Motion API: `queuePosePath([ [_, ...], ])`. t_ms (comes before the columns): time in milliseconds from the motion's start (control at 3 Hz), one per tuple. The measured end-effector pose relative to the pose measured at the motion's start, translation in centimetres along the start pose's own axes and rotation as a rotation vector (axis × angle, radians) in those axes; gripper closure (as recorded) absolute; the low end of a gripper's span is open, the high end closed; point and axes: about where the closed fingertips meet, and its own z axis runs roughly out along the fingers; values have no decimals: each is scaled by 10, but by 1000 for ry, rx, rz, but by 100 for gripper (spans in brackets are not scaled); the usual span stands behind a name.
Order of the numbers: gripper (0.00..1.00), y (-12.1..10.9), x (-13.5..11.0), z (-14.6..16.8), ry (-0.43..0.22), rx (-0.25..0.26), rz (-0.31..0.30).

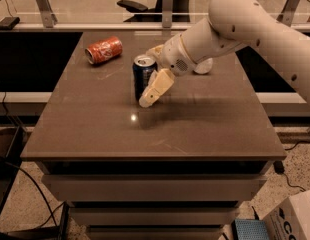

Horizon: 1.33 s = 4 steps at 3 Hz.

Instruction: Knock pepsi can over

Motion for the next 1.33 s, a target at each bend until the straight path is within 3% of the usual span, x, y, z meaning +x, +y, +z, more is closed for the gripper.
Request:
queuePosePath([
  [333, 17, 2, -1, 3, -3, -5, -4],
  [1333, 87, -1, -2, -1, -10, -2, -9],
])
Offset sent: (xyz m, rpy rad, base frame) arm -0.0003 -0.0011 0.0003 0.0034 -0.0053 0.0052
